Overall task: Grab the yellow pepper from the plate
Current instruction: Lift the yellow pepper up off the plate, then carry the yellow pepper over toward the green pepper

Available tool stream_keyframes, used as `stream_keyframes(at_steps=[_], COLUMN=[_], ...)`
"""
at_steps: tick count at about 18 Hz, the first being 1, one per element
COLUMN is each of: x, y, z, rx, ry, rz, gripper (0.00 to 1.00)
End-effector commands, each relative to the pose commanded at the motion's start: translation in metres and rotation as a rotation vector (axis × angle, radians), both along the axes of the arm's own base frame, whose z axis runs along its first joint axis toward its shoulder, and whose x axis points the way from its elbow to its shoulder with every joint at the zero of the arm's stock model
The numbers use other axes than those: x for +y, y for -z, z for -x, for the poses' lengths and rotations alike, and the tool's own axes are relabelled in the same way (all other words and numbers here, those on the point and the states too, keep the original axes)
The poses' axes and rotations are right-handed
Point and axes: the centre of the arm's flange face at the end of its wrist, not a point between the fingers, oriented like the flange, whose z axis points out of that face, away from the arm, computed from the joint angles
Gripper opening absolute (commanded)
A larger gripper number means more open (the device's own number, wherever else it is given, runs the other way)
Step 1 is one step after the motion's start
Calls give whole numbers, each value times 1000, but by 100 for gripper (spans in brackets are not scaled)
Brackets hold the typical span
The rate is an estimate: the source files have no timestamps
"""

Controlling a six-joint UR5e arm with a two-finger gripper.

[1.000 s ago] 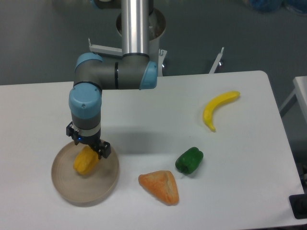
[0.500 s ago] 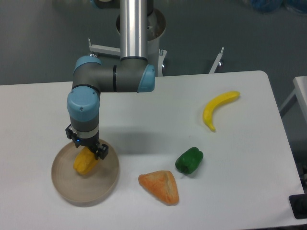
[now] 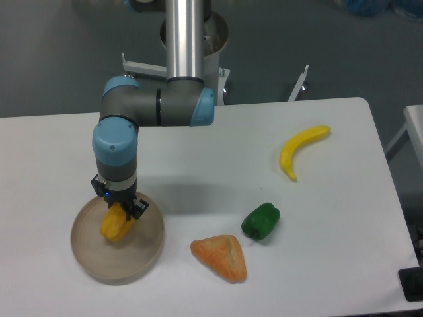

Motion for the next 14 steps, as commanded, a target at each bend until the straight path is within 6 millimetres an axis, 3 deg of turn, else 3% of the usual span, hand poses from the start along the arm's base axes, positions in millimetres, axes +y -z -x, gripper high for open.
stream_keyframes(at_steps=[7, 14], x=[-38, -83], y=[-59, -79], z=[108, 215], rx=[68, 115], ry=[41, 69], rz=[-69, -72], gripper=[37, 37])
